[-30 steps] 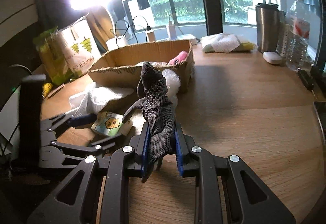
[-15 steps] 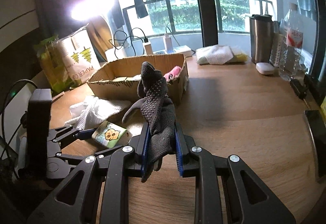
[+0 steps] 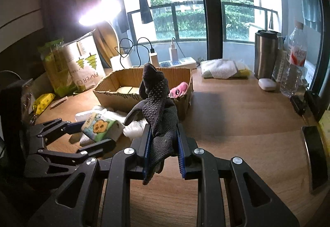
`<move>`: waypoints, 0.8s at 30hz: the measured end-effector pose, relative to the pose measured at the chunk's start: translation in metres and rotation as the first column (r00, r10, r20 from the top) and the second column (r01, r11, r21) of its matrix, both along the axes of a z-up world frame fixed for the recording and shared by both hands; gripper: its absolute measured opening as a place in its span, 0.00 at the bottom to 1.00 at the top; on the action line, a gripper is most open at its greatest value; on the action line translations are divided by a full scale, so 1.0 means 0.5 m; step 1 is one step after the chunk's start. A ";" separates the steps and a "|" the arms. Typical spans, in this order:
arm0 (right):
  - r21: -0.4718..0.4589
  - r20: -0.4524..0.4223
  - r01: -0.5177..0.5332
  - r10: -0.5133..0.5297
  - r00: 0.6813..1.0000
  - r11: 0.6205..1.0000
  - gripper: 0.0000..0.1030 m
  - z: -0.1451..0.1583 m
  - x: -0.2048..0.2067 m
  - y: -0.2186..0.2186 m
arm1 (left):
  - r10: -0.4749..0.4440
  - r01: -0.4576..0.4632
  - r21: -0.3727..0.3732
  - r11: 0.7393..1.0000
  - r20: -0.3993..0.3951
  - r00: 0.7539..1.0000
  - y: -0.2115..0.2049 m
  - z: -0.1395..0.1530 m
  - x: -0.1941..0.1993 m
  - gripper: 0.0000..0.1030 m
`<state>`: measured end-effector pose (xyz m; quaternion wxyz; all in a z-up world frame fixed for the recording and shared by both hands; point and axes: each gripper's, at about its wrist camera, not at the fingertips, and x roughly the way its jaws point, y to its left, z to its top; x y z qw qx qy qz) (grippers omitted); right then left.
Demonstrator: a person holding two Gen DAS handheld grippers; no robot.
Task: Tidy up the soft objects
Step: 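Grasp the dog-printed box with the left tool while the right tool lifts the glove, then lower the dog-printed box and gray glove into the cardboard box and release both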
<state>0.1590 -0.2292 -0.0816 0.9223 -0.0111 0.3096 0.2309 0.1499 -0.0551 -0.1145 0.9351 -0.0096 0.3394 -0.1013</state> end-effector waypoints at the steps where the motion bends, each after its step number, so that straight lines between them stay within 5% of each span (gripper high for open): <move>1: -0.001 0.004 -0.001 0.001 1.000 1.000 0.23 0.004 0.000 0.001 | 0.004 -0.004 -0.001 1.000 0.008 1.000 0.005 0.005 -0.001 0.66; 24: -0.024 0.074 -0.034 0.035 0.997 0.999 0.23 0.076 0.043 0.031 | 0.110 -0.104 -0.040 0.994 0.177 0.978 0.087 0.125 0.009 0.66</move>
